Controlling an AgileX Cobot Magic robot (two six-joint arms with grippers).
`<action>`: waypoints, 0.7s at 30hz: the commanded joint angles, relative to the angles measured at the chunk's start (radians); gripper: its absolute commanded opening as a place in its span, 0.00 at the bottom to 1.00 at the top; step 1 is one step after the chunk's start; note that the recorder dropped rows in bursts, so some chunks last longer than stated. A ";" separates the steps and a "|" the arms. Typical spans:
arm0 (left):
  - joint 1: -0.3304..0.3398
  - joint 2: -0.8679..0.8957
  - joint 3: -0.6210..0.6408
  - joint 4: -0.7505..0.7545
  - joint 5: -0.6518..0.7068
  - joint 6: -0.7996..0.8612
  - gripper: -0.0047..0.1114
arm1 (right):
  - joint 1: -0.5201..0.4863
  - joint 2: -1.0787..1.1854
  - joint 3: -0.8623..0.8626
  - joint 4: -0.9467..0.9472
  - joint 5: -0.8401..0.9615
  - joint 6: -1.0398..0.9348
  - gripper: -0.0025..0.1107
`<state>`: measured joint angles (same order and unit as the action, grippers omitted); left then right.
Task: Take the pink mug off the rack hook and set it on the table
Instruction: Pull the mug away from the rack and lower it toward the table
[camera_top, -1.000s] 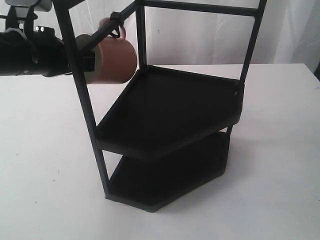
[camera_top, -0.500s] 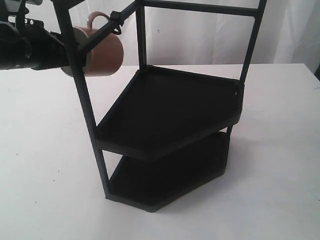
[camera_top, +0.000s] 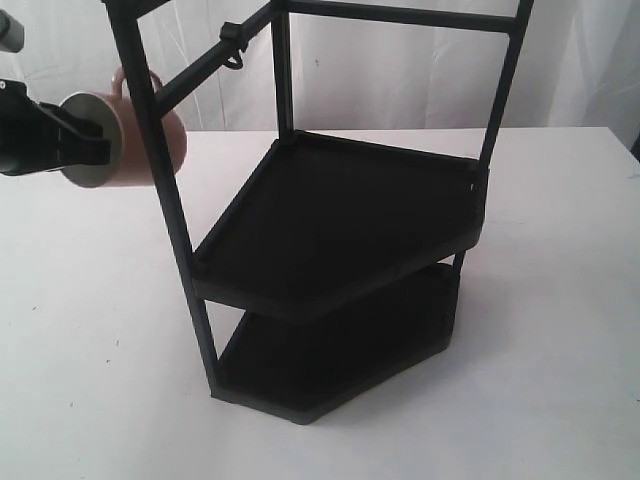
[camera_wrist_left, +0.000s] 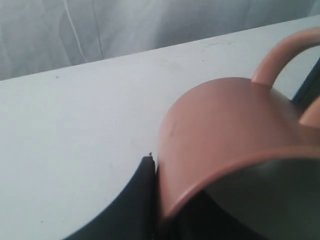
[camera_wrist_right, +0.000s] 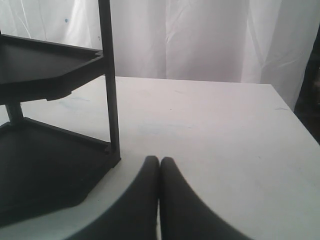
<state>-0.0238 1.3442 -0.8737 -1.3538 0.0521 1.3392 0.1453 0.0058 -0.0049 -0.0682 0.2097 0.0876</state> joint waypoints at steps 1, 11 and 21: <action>0.044 -0.019 0.005 0.149 0.183 -0.105 0.04 | -0.005 -0.006 0.005 -0.006 -0.008 -0.004 0.02; 0.063 -0.019 -0.067 1.197 0.529 -1.025 0.04 | -0.005 -0.006 0.005 -0.006 -0.008 -0.004 0.02; 0.058 -0.017 -0.181 1.250 0.945 -1.125 0.04 | -0.005 -0.006 0.005 -0.006 -0.008 -0.004 0.02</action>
<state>0.0339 1.3365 -1.0769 -0.0847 0.9627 0.2345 0.1453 0.0058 -0.0049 -0.0682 0.2097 0.0876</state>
